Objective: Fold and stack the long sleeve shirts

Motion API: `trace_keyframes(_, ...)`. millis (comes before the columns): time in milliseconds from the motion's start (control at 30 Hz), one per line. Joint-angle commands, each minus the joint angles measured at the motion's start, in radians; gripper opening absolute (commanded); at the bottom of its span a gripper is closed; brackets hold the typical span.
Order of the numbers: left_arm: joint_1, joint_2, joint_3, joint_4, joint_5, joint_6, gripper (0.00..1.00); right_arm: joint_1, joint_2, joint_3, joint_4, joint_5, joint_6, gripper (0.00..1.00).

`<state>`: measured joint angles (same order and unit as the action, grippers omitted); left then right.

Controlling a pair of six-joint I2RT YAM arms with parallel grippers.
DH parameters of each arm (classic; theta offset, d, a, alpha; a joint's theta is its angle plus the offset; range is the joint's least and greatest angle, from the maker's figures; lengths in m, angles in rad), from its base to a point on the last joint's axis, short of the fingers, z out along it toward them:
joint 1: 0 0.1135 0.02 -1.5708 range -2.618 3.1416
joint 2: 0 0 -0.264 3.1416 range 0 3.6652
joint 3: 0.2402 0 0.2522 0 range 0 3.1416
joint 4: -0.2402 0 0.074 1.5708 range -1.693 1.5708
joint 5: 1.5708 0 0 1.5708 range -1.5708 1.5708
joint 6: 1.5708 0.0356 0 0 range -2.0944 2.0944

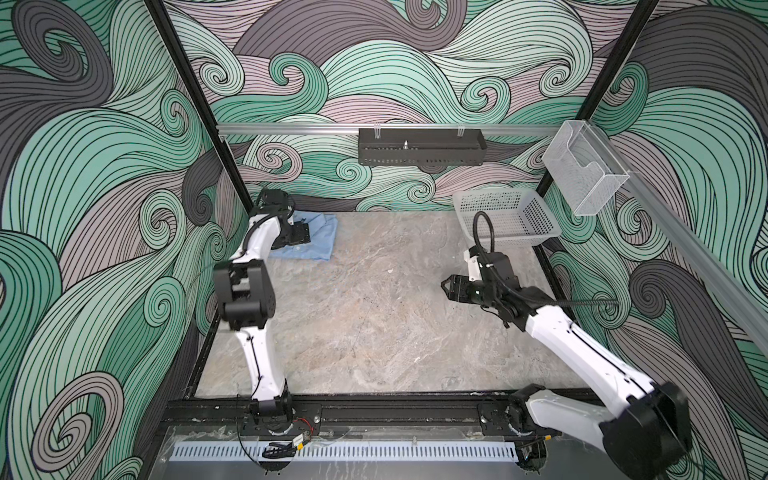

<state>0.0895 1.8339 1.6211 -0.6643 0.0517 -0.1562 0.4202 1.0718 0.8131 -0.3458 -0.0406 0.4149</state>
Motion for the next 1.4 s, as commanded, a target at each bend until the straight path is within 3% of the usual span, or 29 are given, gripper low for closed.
trace_keyframes(0, -0.002, -0.271, -0.310, 0.410, 0.000, -0.107, 0.88, -0.009, -0.112, -0.156, 0.254, 0.273, -0.152, 0.78)
trace_keyframes(133, -0.002, -0.491, -0.593, 0.547, -0.102, -0.165, 0.88, -0.017, -0.201, -0.387, 0.622, 0.525, -0.371, 0.84)
trace_keyframes(233, -0.002, -0.582, -0.698, 0.528, -0.184, -0.223, 0.88, -0.039, -0.168, -0.480, 0.793, 0.614, -0.477, 0.88)
trace_keyframes(367, -0.005, -0.679, -0.854, 0.611, -0.286, -0.242, 0.88, -0.076, -0.096, -0.546, 0.935, 0.651, -0.506, 0.91)
trace_keyframes(500, -0.022, -0.735, -0.994, 0.702, -0.413, -0.248, 0.88, -0.145, 0.030, -0.603, 1.092, 0.613, -0.469, 0.92)
trace_keyframes(633, -0.042, -0.736, -1.065, 0.769, -0.473, -0.238, 0.87, -0.190, 0.166, -0.604, 1.249, 0.537, -0.481, 0.93)
trace_keyframes(900, -0.047, -0.638, -1.197, 1.030, -0.490, -0.159, 0.86, -0.277, 0.463, -0.524, 1.442, 0.369, -0.489, 0.96)
trace_keyframes(1000, -0.045, -0.560, -1.220, 1.158, -0.477, -0.123, 0.86, -0.312, 0.483, -0.495, 1.392, 0.310, -0.463, 0.96)
trace_keyframes(1133, -0.045, -0.511, -1.184, 1.184, -0.443, -0.041, 0.86, -0.334, 0.479, -0.441, 1.278, 0.268, -0.448, 0.99)
trace_keyframes(1200, -0.045, -0.454, -1.222, 1.330, -0.424, -0.018, 0.87, -0.345, 0.472, -0.429, 1.239, 0.272, -0.428, 0.99)
trace_keyframes(1267, -0.045, -0.370, -1.239, 1.452, -0.373, 0.035, 0.86, -0.348, 0.472, -0.430, 1.243, 0.269, -0.428, 0.99)
trace_keyframes(1333, -0.047, -0.343, -1.212, 1.400, -0.331, 0.036, 0.85, -0.349, 0.471, -0.430, 1.244, 0.269, -0.429, 0.99)
trace_keyframes(1367, -0.050, -0.310, -1.222, 1.471, -0.305, 0.078, 0.84, -0.348, 0.469, -0.430, 1.239, 0.269, -0.429, 0.99)
